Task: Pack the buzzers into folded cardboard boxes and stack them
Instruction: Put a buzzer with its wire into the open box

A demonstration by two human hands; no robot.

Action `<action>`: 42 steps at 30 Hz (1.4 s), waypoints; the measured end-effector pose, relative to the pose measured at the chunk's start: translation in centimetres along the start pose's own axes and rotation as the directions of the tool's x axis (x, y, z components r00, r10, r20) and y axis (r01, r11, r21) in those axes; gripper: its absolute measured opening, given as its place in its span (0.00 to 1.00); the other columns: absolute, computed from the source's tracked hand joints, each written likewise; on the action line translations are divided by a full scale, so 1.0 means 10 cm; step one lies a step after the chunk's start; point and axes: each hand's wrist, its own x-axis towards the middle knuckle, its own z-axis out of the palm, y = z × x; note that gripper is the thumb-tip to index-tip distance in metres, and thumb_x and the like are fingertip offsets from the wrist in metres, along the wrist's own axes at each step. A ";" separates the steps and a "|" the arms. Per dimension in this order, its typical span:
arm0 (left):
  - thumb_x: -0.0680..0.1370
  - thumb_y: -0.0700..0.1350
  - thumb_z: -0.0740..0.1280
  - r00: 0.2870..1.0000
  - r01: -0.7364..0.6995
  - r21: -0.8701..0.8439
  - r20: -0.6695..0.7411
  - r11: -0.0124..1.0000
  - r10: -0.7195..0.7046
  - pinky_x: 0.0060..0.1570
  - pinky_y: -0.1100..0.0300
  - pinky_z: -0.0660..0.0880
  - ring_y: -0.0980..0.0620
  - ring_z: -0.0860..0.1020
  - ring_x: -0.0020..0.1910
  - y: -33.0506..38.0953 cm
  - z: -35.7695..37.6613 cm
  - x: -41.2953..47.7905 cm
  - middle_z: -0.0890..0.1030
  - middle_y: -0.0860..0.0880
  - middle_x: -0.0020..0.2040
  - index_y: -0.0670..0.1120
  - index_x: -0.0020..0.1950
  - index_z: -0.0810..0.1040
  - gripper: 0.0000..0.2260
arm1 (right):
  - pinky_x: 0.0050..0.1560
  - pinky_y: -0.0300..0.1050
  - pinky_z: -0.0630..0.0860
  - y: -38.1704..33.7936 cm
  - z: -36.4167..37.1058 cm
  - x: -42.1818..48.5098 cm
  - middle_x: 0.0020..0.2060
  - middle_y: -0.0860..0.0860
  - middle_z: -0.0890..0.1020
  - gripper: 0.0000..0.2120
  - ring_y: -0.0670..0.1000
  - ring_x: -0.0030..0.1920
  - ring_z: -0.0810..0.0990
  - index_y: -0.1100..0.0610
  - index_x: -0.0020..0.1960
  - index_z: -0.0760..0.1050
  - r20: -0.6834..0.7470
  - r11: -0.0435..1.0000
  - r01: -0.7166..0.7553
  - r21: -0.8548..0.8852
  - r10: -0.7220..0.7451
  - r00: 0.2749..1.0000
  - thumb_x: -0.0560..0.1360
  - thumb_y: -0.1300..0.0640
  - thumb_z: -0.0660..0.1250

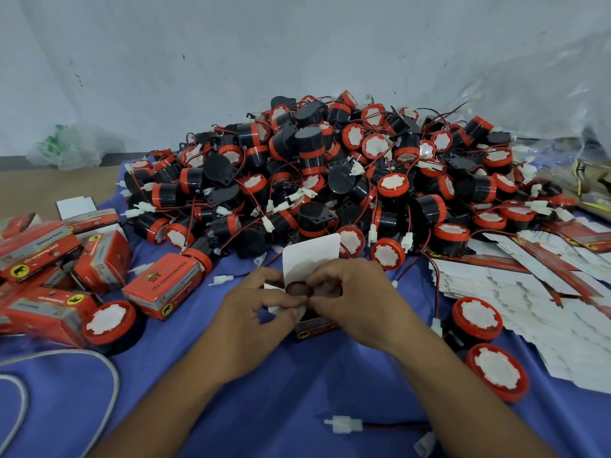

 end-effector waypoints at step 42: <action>0.75 0.45 0.70 0.935 0.059 -0.038 -0.349 0.998 -0.069 0.39 0.63 0.76 0.54 0.78 0.41 0.27 0.36 -0.11 0.78 0.56 0.41 0.52 0.49 0.76 0.06 | 0.59 0.51 0.69 -0.13 0.08 -0.02 0.61 0.50 0.76 0.13 0.53 0.58 0.70 0.56 0.60 0.81 0.215 0.910 0.237 -0.339 -0.171 0.962 0.79 0.60 0.62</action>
